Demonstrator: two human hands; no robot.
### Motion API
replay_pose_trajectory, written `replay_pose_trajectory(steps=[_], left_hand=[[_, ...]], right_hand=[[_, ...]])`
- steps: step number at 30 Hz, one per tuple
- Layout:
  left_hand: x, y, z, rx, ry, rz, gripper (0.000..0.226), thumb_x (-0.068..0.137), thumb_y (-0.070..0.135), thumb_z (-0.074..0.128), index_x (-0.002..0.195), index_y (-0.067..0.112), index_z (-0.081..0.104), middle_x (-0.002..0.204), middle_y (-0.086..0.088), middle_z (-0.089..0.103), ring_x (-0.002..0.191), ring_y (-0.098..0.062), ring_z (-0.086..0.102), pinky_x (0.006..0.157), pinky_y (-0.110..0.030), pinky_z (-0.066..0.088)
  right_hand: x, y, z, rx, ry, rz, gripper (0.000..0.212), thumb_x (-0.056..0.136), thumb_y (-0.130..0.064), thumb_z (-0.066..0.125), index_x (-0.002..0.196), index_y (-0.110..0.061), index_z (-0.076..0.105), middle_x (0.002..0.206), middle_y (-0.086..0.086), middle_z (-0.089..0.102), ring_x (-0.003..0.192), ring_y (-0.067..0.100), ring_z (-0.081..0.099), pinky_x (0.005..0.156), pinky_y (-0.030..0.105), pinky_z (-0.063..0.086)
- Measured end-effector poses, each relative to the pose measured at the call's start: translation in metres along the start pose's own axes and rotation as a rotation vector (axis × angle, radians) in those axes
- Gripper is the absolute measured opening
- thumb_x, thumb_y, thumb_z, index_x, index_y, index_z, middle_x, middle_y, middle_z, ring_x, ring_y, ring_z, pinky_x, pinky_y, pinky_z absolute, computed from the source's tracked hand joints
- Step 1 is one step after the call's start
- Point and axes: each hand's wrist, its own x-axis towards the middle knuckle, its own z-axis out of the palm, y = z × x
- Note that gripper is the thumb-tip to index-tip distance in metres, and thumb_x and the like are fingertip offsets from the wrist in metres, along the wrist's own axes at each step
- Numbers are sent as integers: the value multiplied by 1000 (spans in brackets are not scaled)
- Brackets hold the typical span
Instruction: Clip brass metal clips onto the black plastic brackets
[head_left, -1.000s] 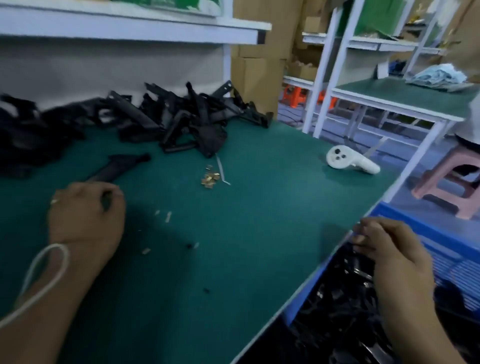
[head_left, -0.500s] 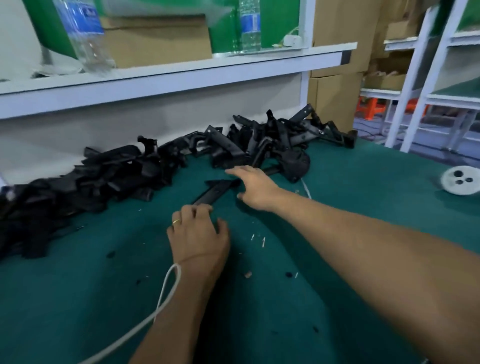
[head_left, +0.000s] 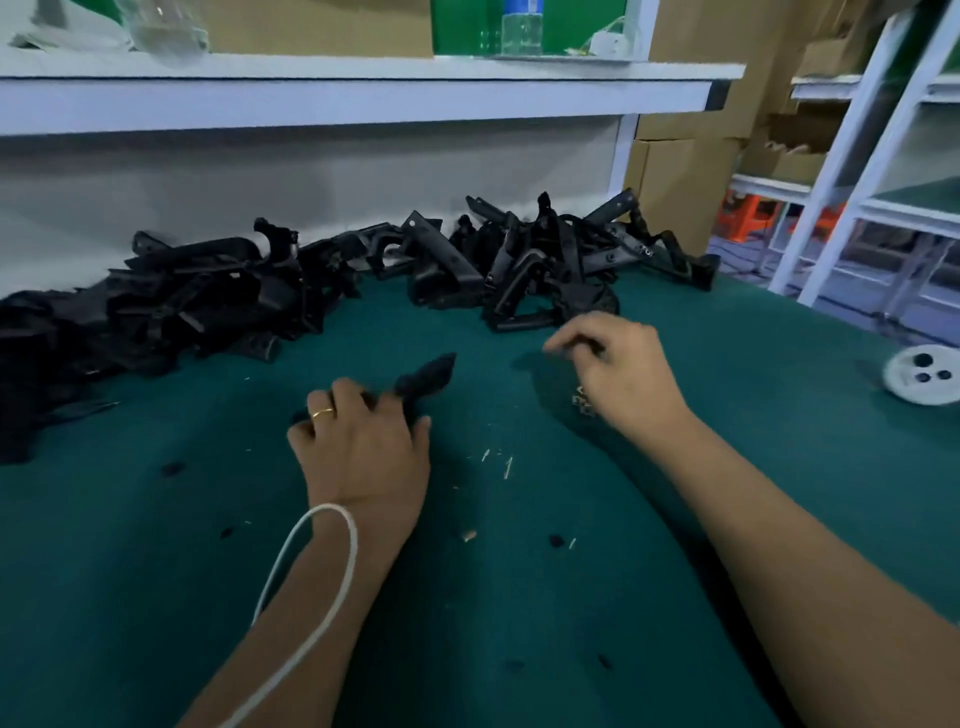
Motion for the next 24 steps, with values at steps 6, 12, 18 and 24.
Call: replay_pose_trajectory(steps=[6,12,18,24], left_hand=[[-1,-3,5,-69,35,89,39,95,50,59,122,23,63,135,-6,49,130,-33,39,108,-57,30],[2,-4,6,-227,-80,54,41,99,57,47,131,32,53,130,4,56,130,-29,50,121,-64,12],[0,-2,-2,-196,-82,72,33,98,58,51,123,38,58,120,6,57,119,-25,50,98,-48,35],[-2,1,-1,-190,87,102,30,101,38,42,99,22,67,93,2,68,96,-26,60,88,-42,34]], right_hand=[[13,51,-24,-193,-53,272,31,101,-4,52,107,-19,78,112,3,74,92,23,65,75,27,47],[20,58,-11,-305,-277,185,18,102,-7,64,112,-13,77,110,3,58,109,26,57,89,31,41],[21,49,-15,-311,-291,188,15,94,-8,74,87,-19,68,95,0,63,89,20,60,70,26,45],[17,27,-9,104,-115,168,6,103,-14,63,106,-20,64,94,0,64,88,16,59,76,26,49]])
